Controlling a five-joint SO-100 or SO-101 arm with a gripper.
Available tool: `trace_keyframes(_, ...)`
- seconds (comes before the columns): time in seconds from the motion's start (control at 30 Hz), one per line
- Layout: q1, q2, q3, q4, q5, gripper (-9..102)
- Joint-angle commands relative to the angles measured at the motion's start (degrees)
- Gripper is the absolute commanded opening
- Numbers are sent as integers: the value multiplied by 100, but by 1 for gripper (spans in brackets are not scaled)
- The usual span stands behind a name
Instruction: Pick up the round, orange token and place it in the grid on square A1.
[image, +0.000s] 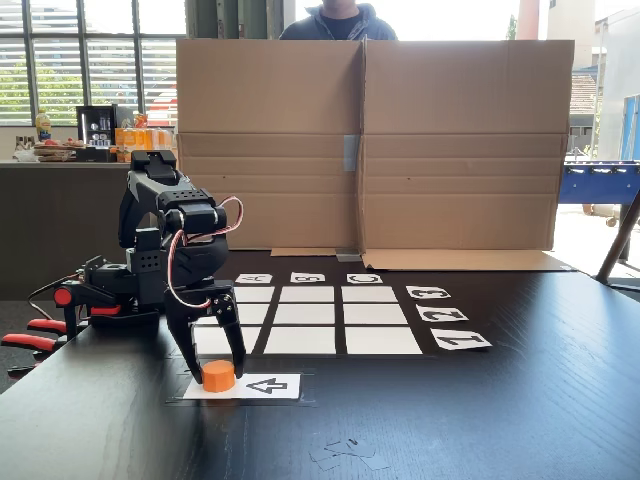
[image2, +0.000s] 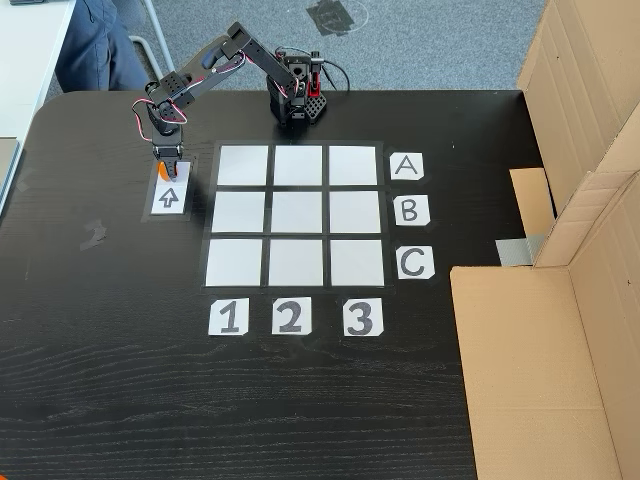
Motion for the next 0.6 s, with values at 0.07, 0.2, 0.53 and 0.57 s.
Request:
trace_keyframes(0.07, 35, 18, -264, -53, 53, 8)
trace_keyframes(0.2, 35, 18, -264, -53, 53, 7)
trace_keyframes(0.53, 35, 299, -264, 35, 62, 7)
trace_keyframes(0.57, 35, 352, -264, 53, 62, 7)
